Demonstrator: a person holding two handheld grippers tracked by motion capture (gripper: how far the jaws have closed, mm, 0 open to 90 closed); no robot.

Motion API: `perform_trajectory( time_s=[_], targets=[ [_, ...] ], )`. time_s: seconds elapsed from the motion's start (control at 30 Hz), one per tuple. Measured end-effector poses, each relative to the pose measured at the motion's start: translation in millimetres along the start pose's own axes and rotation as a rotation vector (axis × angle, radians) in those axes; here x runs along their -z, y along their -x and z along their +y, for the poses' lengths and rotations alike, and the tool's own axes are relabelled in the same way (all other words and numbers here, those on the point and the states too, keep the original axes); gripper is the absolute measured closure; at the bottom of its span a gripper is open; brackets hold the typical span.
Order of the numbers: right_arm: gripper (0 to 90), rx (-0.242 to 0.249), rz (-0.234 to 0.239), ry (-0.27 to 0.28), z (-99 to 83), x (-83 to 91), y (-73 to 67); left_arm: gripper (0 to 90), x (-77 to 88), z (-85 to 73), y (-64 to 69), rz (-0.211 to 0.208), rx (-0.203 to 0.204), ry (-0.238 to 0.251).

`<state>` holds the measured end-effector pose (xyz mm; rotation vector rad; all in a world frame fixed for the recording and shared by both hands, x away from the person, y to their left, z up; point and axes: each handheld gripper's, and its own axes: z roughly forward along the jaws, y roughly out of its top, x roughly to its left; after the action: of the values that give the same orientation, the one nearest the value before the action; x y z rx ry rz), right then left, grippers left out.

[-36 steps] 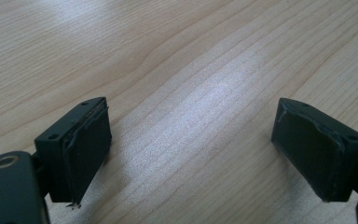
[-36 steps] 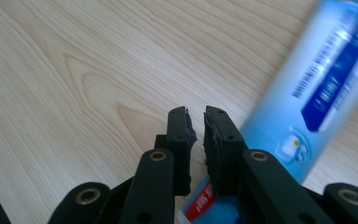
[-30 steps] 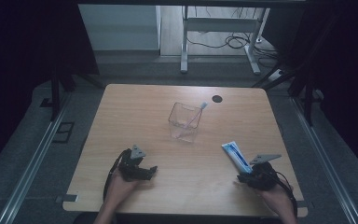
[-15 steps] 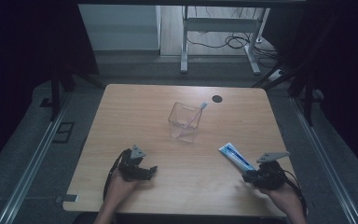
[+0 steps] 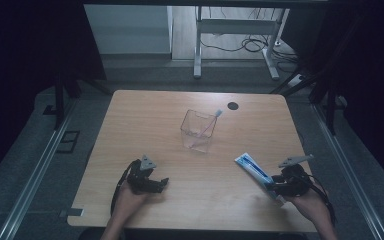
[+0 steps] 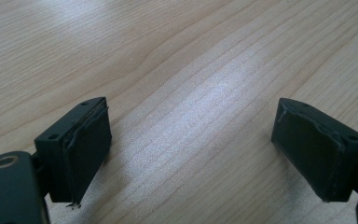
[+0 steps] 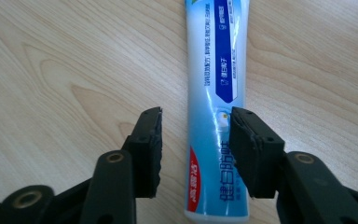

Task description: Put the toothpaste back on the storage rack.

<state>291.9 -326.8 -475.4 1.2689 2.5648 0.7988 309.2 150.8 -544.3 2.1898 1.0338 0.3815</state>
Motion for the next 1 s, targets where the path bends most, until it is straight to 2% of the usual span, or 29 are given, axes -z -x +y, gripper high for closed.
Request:
perform_trajectory(
  time_s=[0.33,0.67,1.0],
  targets=[
    [48.7,0.019,-0.011,-0.079,13.3,-17.6,7.1,12.0,-0.2,0.0,0.2,0.000,0.003,0.002],
    [47.6,0.032,-0.015,-0.194,27.8,-36.7,11.8,12.0,-0.2,0.0,0.2,0.000,0.003,0.002],
    [47.5,0.018,-0.013,-0.277,39.8,-53.5,14.5,12.0,-0.1,0.0,0.4,0.000,0.006,0.001]
  ],
)
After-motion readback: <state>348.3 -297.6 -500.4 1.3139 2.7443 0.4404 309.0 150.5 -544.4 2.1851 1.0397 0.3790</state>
